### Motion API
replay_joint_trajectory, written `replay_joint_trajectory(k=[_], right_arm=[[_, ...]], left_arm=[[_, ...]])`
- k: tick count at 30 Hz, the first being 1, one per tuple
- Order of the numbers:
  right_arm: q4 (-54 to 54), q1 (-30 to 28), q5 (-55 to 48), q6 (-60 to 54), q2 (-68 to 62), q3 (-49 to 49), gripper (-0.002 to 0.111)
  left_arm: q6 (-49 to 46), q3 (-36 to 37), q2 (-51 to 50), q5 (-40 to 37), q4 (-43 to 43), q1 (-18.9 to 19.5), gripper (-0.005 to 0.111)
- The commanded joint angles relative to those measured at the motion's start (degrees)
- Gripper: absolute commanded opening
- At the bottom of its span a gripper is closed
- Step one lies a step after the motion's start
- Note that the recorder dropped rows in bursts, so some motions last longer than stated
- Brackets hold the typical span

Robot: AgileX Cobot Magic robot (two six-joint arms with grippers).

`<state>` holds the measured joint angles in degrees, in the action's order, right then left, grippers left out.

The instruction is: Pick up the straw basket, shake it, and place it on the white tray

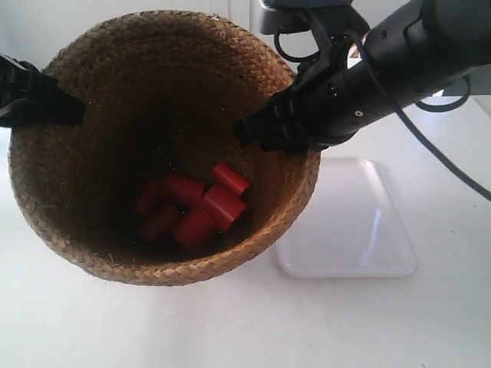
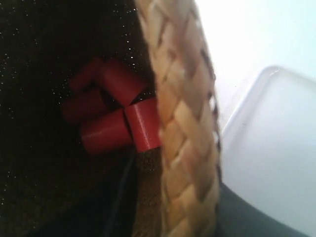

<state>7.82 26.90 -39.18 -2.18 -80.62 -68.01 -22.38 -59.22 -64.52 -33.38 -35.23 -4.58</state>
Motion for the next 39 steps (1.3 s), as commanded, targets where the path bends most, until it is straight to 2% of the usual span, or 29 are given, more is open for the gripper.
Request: replay_joint_trajectory(k=[1, 9, 14, 25, 29, 30, 31, 32, 33, 34, 35, 37, 39], right_arm=[[-2.43, 0.05, 0.19, 1.16, 1.96, 0.13, 0.000], [-2.52, 0.05, 2.44, 0.91, 2.81, 2.84, 0.000], [-2.52, 0.05, 4.01, 0.91, 2.81, 4.37, 0.000], [-1.98, 0.05, 5.44, 2.18, 1.82, 5.52, 0.000], [-2.08, 0.05, 5.51, 2.18, 1.15, 5.12, 0.000], [-1.77, 0.05, 3.07, 2.18, 1.82, 3.82, 0.000], [2.54, 0.32, -5.21, 0.83, 5.86, -1.18, 0.000], [4.14, 0.94, -6.63, -1.62, 8.13, -2.44, 0.000], [0.06, 2.46, 5.76, -0.37, 11.58, 2.93, 0.000], [-3.64, 2.16, 9.15, 3.88, 10.68, 5.50, 0.000], [-4.38, 0.40, 4.51, 8.76, 7.33, 5.63, 0.000], [-1.75, 1.75, 3.24, 5.10, 7.07, 4.84, 0.000], [-3.16, 1.75, 3.24, 5.21, 7.69, 4.72, 0.000]], left_arm=[[-1.43, -0.10, 3.09, 1.67, -4.10, -0.61, 0.000], [-2.10, 4.63, 5.23, 8.45, -4.08, -4.98, 0.000], [-2.10, 5.18, 5.23, 10.02, -3.98, -4.98, 0.000], [-3.19, 5.44, 5.12, 7.64, -3.36, -4.98, 0.000], [-2.88, 5.18, 3.64, 8.73, -0.37, -4.73, 0.000], [-1.09, 3.75, 3.94, 7.21, -1.81, -4.73, 0.000], [-0.26, -0.83, 6.34, 1.24, -6.06, -4.87, 0.000], [-3.43, -3.17, 8.15, -1.95, -8.10, -5.04, 0.000], [-7.38, -1.36, 9.81, 2.68, -5.83, -5.92, 0.000], [-1.88, 1.42, 8.49, 6.99, -3.01, -5.68, 0.000], [5.83, 2.52, 6.37, 5.97, 2.62, -4.20, 0.000], [1.13, 2.41, 6.56, 5.03, -0.05, -4.27, 0.000], [0.79, 2.32, 7.16, 5.30, -0.55, -4.14, 0.000]])
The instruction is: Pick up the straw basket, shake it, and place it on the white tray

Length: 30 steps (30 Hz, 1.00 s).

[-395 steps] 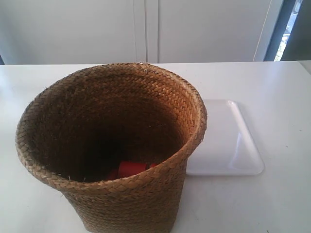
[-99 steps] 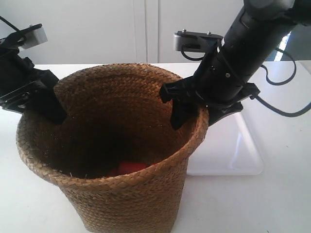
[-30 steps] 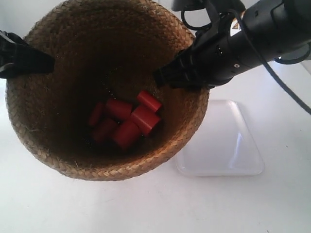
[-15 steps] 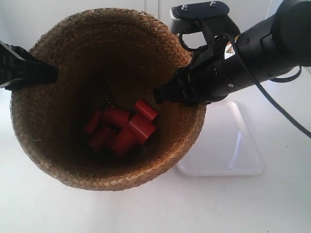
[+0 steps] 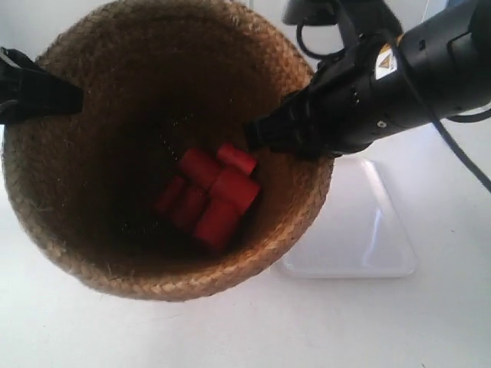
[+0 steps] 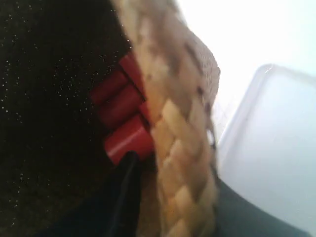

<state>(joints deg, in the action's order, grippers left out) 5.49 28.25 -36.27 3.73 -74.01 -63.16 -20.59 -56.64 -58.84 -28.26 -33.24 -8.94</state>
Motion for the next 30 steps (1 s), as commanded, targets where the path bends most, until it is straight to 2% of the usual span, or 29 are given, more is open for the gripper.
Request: replay_joint_trajectory(k=[1, 8, 10, 13, 15, 16, 17, 19, 20, 24, 30], right_arm=[[-0.83, 0.40, 0.23, -0.70, 0.61, 0.22, 0.000], [-0.55, 0.40, 4.73, -0.42, -3.42, 3.32, 0.000], [-0.55, 0.40, 2.82, -0.42, -3.71, 1.90, 0.000], [5.49, 1.07, -7.81, -4.15, 2.29, -6.69, 0.000], [7.76, 3.05, -6.47, -6.54, 8.28, -8.85, 0.000], [3.56, 4.00, -0.53, -5.67, 9.97, -6.61, 0.000], [-2.99, 3.80, 4.87, 0.07, 9.14, -2.75, 0.000], [-9.26, 1.67, 2.15, 9.63, 3.68, 0.35, 0.000], [-8.87, 0.90, -1.19, 8.89, 1.43, 0.35, 0.000], [-3.09, 1.72, 1.35, 3.96, 0.61, 0.23, 0.000], [-3.26, 1.72, -0.08, 3.96, 0.89, -0.04, 0.000]], left_arm=[[-1.00, -0.02, 1.48, -0.23, -2.54, 0.22, 0.000], [-1.05, 0.10, 0.72, -1.79, -2.75, 0.22, 0.000], [-1.87, -0.42, 0.72, -2.03, -2.90, 0.22, 0.000], [-4.01, -7.79, 4.95, -9.75, -9.11, 0.22, 0.000], [-8.39, -10.87, 8.63, -10.88, -11.82, 0.22, 0.000], [-7.97, -9.40, 9.41, -7.38, -8.28, 0.22, 0.000], [-4.47, -6.73, 8.70, -4.24, -4.06, 0.32, 0.000], [6.47, -1.63, 4.05, -2.87, 3.63, 0.83, 0.000], [6.79, -1.11, 2.64, -4.31, 4.20, 0.84, 0.000], [-1.32, -1.44, 2.24, -3.97, -3.83, 0.22, 0.000], [-0.90, -1.13, 2.02, -3.01, -3.59, 0.22, 0.000]])
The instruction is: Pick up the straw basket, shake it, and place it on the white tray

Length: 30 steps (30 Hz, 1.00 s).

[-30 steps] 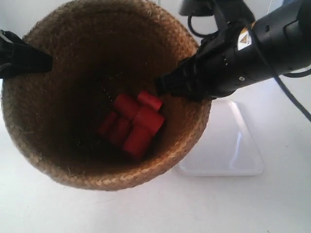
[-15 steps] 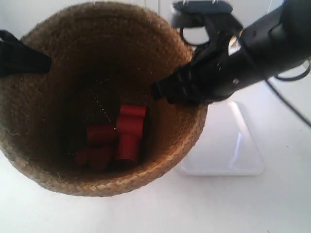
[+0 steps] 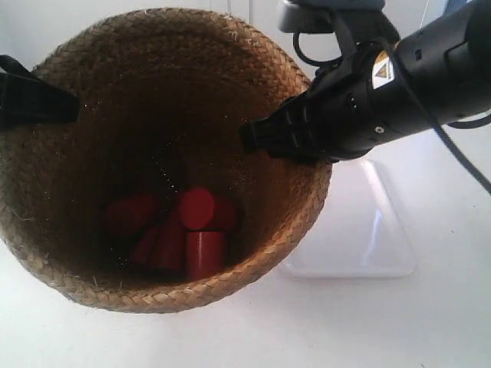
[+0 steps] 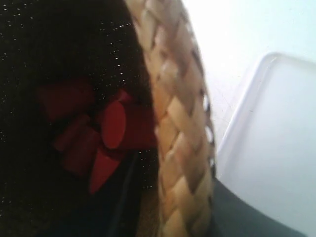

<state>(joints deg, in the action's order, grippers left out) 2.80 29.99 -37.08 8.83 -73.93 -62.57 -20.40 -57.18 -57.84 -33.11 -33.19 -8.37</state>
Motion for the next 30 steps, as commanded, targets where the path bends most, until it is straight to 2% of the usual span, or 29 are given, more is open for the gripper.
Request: replay_joint_trajectory(k=[1, 9, 12, 14, 15, 17, 19, 21, 23, 26, 30], right_arm=[[-0.57, -0.02, 0.47, -1.14, 0.82, -0.64, 0.000], [-1.76, -0.02, 0.84, -1.26, -0.95, -0.91, 0.000], [-0.16, 0.28, -6.89, -4.87, 2.34, -7.17, 0.000], [3.46, 1.54, -7.35, -6.19, 7.50, -10.49, 0.000], [2.89, 2.35, -4.23, -6.19, 9.26, -9.46, 0.000], [-2.80, 2.36, 5.32, -4.17, 8.24, -2.05, 0.000], [-4.47, -0.05, 1.22, 0.82, 2.50, 1.02, 0.000], [-1.43, -0.18, -2.57, -0.90, 0.98, 0.57, 0.000], [2.72, 0.73, -0.12, -4.28, 2.27, 0.44, 0.000], [2.61, 0.84, 2.89, -4.08, 4.50, 0.35, 0.000], [1.70, 0.82, 1.15, -4.08, 4.60, 0.61, 0.000]], left_arm=[[-1.09, -0.66, 1.02, 1.84, -3.64, -0.35, 0.000], [-1.09, -0.56, 0.90, 2.24, -3.64, -0.35, 0.000], [-0.38, -7.15, 3.02, -3.86, -4.01, -0.35, 0.000], [-0.59, -12.08, 6.47, -6.96, -4.59, -0.35, 0.000], [-1.67, -11.98, 7.42, -6.30, -4.59, -0.35, 0.000], [-1.49, -5.28, 6.24, -1.78, -0.27, -0.24, 0.000], [4.96, -0.56, 2.72, -2.86, 3.68, 0.49, 0.000], [3.38, -0.27, 2.42, -4.47, 2.99, 0.80, 0.000], [-0.73, -0.27, 3.52, -2.41, -1.35, 0.80, 0.000], [-0.36, -0.80, 4.45, 1.22, -1.35, 1.05, 0.000], [-0.36, -0.80, 4.45, 0.46, -1.47, 1.05, 0.000]])
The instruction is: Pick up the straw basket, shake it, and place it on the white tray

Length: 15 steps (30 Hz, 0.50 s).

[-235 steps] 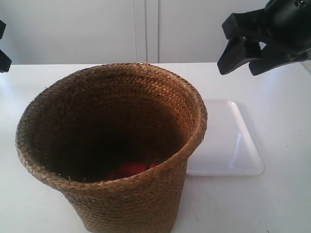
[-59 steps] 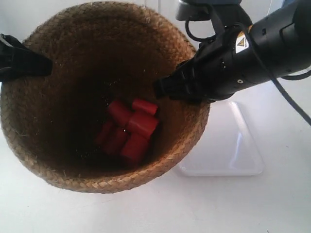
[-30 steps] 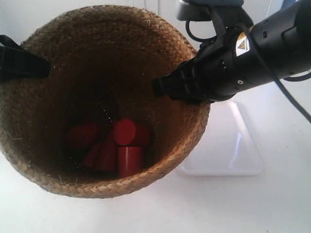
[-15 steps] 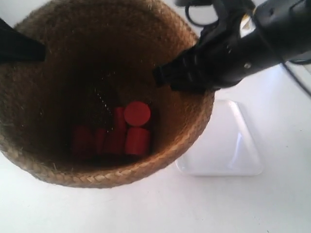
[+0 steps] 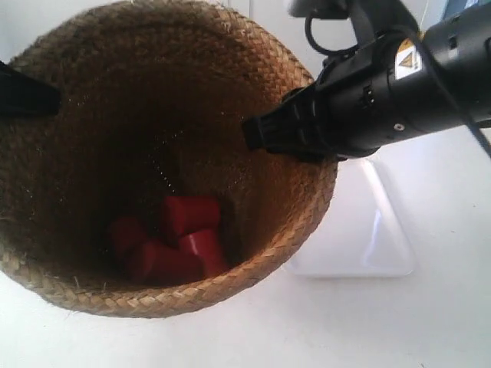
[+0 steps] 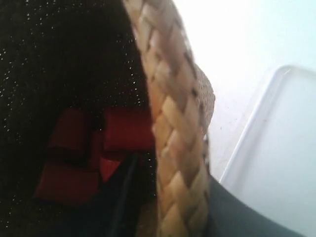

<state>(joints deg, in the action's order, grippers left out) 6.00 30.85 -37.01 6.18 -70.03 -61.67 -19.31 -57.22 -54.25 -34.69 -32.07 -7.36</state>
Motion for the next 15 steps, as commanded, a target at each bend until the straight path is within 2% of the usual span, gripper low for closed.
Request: replay_joint_trajectory(k=[1, 9, 13, 15], right_arm=[[-1.50, -0.04, 1.09, -1.43, 0.61, -0.04, 0.000], [-1.75, -0.04, 2.85, -1.43, -0.83, 0.38, 0.000], [2.67, 0.15, -5.24, -3.54, 4.24, -8.98, 0.000], [4.50, 1.49, -2.49, -6.96, 8.50, -10.74, 0.000]], left_arm=[[-1.45, -0.54, 0.87, 2.03, -2.58, 0.04, 0.000], [-1.68, -0.82, 0.87, 2.81, -2.32, 0.04, 0.000], [-1.42, -10.02, 4.24, -1.16, -2.44, 0.04, 0.000], [-1.51, -13.01, 5.85, -4.81, -3.17, -0.09, 0.000]])
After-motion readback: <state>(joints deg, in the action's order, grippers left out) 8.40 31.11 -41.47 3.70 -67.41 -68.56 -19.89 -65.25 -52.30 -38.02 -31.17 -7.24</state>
